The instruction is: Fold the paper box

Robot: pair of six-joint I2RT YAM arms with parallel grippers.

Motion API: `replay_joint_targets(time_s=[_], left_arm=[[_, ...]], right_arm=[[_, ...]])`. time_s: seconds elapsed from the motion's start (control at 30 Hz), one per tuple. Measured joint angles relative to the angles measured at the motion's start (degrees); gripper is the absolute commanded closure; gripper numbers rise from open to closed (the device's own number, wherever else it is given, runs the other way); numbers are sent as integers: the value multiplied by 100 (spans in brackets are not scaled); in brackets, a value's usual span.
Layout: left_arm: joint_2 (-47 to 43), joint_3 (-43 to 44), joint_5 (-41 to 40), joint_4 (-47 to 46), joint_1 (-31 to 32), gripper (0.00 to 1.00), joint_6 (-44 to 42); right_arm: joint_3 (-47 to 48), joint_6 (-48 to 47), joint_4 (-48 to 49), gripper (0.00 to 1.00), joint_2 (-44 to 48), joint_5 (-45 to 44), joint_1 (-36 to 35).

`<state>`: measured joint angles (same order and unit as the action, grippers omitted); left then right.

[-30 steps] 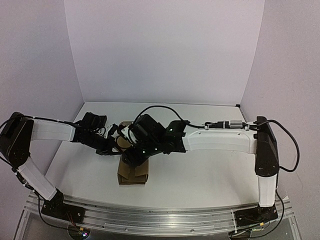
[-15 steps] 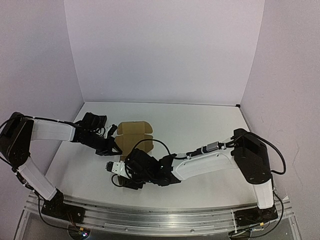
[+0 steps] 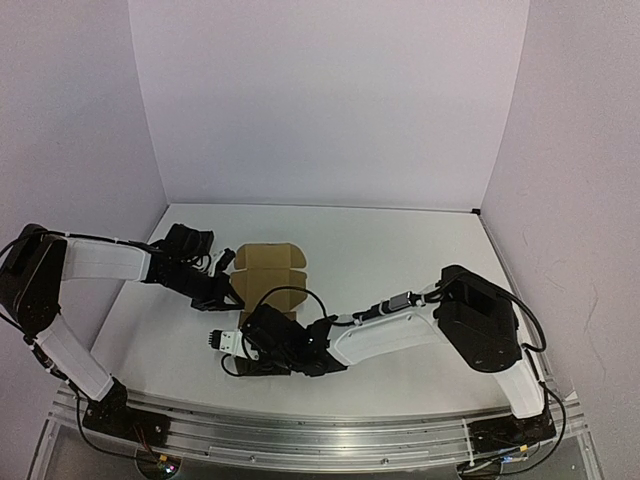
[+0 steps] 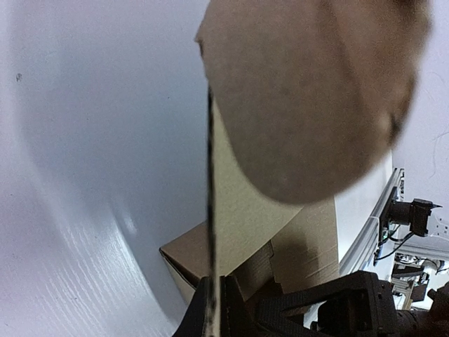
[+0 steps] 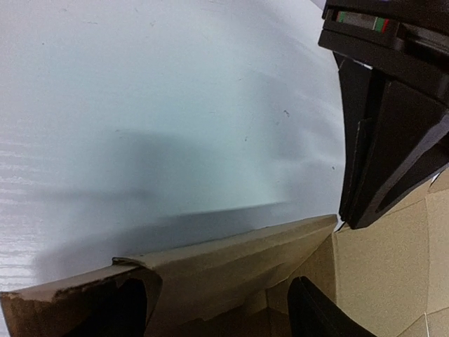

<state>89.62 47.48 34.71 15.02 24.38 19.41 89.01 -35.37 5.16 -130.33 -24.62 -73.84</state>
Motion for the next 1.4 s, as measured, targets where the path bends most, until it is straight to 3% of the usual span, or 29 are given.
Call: replay_joint_targets(time_s=[0.43, 1.0, 1.13, 1.4], left_arm=[[2, 52, -309, -44, -3, 100, -524], [2, 50, -354, 293, 42, 100, -751], [2, 50, -365, 290, 44, 100, -766], [2, 50, -495, 52, 44, 100, -851]], right_arm=[[390, -602, 501, 35, -11, -999, -105], [429, -879, 855, 32, 238, -1215, -81], [365, -669, 440, 31, 255, -904, -71], [174, 883, -816, 26, 662, 537, 8]])
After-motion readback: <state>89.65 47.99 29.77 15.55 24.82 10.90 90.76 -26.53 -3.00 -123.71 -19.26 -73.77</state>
